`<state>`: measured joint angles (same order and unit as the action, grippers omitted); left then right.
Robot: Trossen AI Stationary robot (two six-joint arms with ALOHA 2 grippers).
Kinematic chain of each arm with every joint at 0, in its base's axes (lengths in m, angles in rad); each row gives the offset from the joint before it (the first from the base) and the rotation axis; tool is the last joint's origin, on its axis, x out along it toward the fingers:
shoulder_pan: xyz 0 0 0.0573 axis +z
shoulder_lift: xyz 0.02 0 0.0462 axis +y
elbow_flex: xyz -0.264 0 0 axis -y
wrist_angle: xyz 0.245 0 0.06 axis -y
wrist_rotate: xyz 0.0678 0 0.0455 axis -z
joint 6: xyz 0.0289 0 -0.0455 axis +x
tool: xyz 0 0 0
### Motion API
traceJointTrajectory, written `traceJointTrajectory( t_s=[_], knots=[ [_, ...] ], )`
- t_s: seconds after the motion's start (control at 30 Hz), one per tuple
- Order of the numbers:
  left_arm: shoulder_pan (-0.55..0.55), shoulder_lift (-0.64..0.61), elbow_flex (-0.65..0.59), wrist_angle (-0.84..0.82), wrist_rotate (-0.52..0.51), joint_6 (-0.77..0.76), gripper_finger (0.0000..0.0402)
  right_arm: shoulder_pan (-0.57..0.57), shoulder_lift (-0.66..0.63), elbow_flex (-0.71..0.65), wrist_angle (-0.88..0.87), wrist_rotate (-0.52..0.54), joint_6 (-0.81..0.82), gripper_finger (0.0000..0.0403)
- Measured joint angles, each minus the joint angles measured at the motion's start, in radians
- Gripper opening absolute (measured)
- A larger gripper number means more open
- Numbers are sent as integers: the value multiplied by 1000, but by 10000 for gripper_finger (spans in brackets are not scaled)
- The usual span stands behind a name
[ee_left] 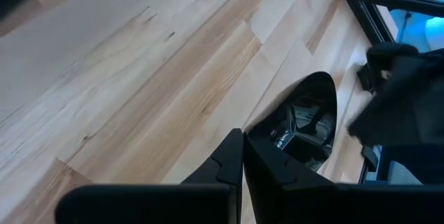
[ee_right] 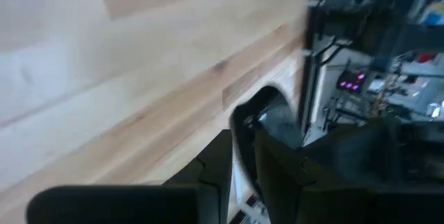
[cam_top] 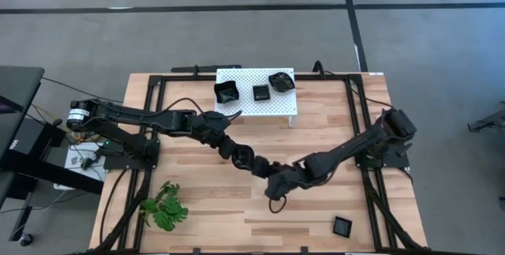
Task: Pick & Place Mini shaped plates
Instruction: Stack the leaf shaped plate on top of the other leaf shaped plates on the shelf
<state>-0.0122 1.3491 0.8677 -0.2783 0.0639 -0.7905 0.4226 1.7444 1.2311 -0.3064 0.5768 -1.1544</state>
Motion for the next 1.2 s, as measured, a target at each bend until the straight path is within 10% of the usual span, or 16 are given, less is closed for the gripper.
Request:
traceJointTrajectory(
  t_s=[1.2],
  knots=[
    [-7,0,0,15,34,-2,32,-105,5,0,53,-169,-173,15]
  ],
)
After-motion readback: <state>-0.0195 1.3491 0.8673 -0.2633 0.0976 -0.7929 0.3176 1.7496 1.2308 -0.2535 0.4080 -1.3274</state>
